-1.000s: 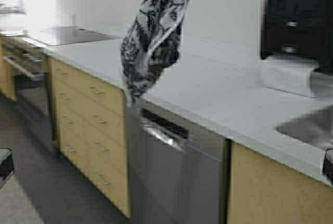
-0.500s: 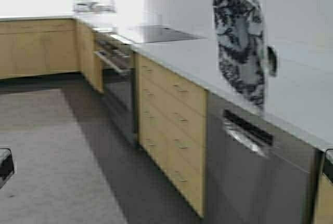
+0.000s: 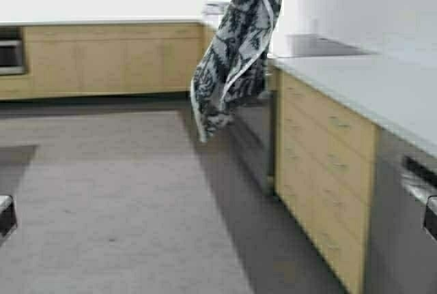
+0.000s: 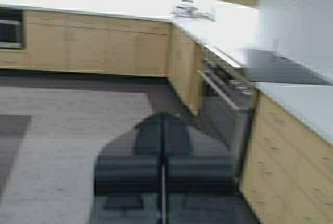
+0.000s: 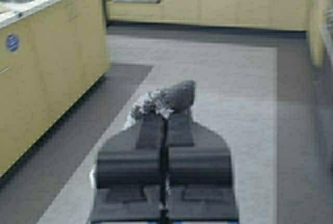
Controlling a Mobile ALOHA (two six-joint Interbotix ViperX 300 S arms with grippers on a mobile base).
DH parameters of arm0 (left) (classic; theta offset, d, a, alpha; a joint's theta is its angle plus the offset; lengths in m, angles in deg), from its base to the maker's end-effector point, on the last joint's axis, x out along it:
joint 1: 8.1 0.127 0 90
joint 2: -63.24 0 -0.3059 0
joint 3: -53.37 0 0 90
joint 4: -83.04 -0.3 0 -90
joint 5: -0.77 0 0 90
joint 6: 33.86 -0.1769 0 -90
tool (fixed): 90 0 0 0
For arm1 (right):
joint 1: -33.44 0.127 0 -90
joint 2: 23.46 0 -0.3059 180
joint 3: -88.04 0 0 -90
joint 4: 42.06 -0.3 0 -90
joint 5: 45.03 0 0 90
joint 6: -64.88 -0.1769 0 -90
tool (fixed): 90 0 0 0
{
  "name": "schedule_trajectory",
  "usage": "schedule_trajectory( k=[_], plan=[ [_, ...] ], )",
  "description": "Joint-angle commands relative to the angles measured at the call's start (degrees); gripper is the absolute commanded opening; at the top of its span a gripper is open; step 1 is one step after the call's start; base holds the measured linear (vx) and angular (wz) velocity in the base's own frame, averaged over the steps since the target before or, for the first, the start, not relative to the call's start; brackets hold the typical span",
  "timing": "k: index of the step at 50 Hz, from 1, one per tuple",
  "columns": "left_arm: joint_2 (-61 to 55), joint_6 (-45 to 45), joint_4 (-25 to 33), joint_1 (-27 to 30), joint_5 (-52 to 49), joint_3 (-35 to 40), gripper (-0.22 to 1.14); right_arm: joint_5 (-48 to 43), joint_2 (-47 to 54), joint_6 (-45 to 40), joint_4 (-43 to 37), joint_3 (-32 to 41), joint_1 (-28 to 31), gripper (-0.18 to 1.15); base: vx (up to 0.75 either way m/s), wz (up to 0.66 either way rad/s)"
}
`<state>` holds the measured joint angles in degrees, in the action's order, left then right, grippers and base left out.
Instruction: Get the cloth and wipe up the spill under the wine glass
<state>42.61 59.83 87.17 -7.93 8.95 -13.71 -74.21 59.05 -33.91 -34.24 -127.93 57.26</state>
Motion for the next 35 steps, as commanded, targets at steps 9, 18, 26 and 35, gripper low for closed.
schedule_trajectory(
  k=[9, 18, 26, 35],
  plan=[
    [-0.6, 0.3, 0.1, 0.1, 0.4, 0.4, 0.02, -1.9, -1.4, -0.3, -0.2, 0.3, -0.1, 0.06, 0.04, 0.5],
    [-0.1, 0.4, 0.1, 0.1, 0.4, 0.4, 0.02, -2.0, -2.8, -0.3, -0.3, -0.6, -0.1, 0.06, 0.05, 0.55],
    [0.8, 0.4, 0.1, 0.1, 0.0, 0.1, 0.02, -2.0, -4.3, -0.3, -0.5, -0.7, -0.1, 0.06, 0.05, 0.6],
    [0.6, 0.3, 0.1, 0.1, -0.1, 0.1, 0.02, -2.0, -4.8, -0.3, -0.8, -0.7, -0.1, 0.06, 0.05, 0.63]
  ],
)
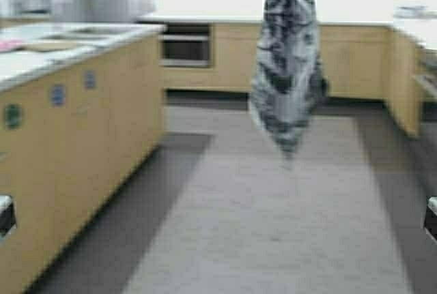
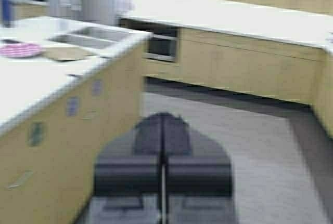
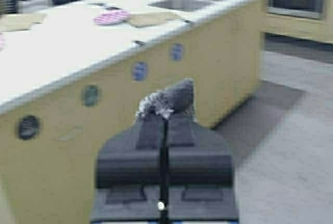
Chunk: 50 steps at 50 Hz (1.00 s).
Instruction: Get the cloth and wipe up the spill under the wine glass
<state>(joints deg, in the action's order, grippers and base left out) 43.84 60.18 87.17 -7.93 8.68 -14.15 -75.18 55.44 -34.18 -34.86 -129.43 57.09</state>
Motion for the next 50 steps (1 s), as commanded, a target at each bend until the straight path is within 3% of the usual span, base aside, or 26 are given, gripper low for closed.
schedule_trajectory(
  k=[1, 26, 50],
  plan=[
    [-0.6, -0.1, 0.1, 0.1, 0.2, 0.4, 0.02, -1.1, -1.1, 0.0, -0.2, 0.8, 0.1, 0.06, 0.05, 0.63],
    [-2.3, -0.3, 0.1, 0.1, 1.8, 0.9, 0.02, -1.1, -1.6, -0.2, -0.4, 1.1, 0.1, 0.06, 0.06, 0.57],
    [-8.3, -0.6, 0.1, 0.1, 5.1, 1.7, 0.02, -1.1, -3.4, 0.3, -0.4, 1.1, 0.1, 0.06, 0.12, 0.26]
  ],
)
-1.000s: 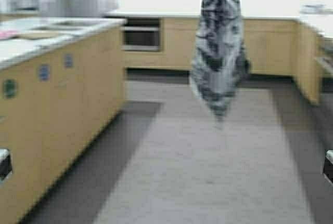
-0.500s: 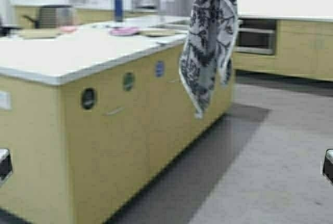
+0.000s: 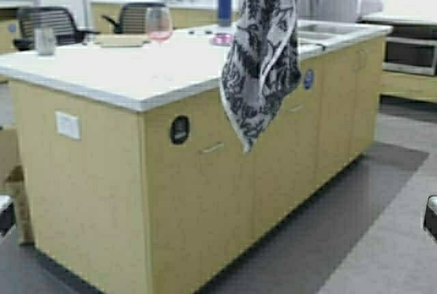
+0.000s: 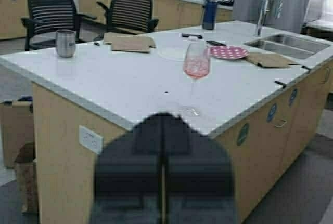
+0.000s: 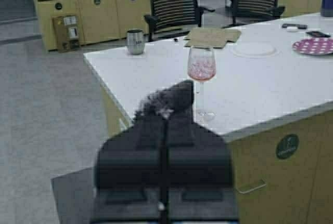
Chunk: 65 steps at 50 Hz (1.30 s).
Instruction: Get the cloth and wipe up the spill under the wine glass
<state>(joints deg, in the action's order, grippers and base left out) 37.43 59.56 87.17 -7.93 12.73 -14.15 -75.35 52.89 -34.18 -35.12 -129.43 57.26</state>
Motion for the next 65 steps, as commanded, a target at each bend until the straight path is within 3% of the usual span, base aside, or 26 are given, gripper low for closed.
schedule_trajectory(
  k=[1, 15, 39, 53, 65],
  plan=[
    [-1.9, 0.0, 0.1, 0.1, 1.0, 1.7, 0.02, -1.0, -0.9, 0.3, -0.1, 1.1, -0.1, 0.06, 0.19, 0.16],
    [0.1, 0.4, 0.1, 0.1, 0.4, 0.9, 0.02, -1.2, -0.6, 0.4, -0.1, 0.4, 0.0, 0.06, 0.21, 0.17],
    [-12.3, 0.8, -0.2, -0.3, 5.6, 3.5, 0.02, -2.5, 0.4, -0.2, -0.1, 0.4, -0.1, 0.06, 0.22, 0.17],
    [-26.5, 6.2, -0.3, -12.0, 14.7, 4.4, 0.02, -2.9, 0.4, -0.3, -0.1, 0.3, 0.0, 0.06, 0.21, 0.16],
    [-39.5, 5.9, -4.2, -14.4, 21.6, 8.9, 0.02, -2.9, 0.1, -0.3, -0.1, 0.3, -0.1, 0.06, 0.2, 0.15]
  ],
)
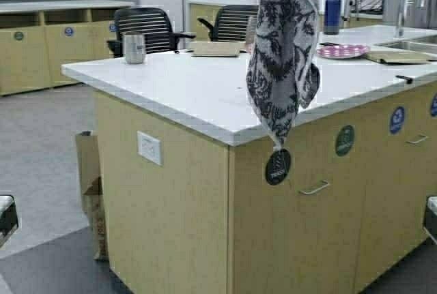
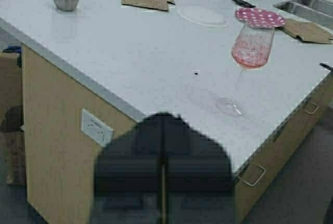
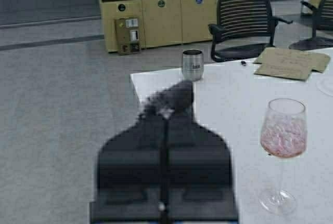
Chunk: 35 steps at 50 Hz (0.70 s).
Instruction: Get the cloth and wipe up the spill under the wine glass
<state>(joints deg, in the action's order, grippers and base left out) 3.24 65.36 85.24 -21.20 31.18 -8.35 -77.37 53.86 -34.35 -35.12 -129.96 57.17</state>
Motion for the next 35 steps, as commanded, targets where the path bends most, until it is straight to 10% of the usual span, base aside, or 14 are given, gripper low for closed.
schedule_trajectory(
  k=[1, 35],
  plan=[
    [-6.2, 0.2, -2.6, -1.3, 3.8, 3.4, 0.02, -1.0, -0.9, -0.1, -0.1, 0.8, 0.1, 0.06, 0.19, 0.1],
    [-34.3, 0.0, -3.6, -3.1, 19.8, 10.5, 0.02, -1.0, 0.1, 0.4, -0.1, 1.8, 0.0, 0.06, 0.17, -0.11]
  ],
)
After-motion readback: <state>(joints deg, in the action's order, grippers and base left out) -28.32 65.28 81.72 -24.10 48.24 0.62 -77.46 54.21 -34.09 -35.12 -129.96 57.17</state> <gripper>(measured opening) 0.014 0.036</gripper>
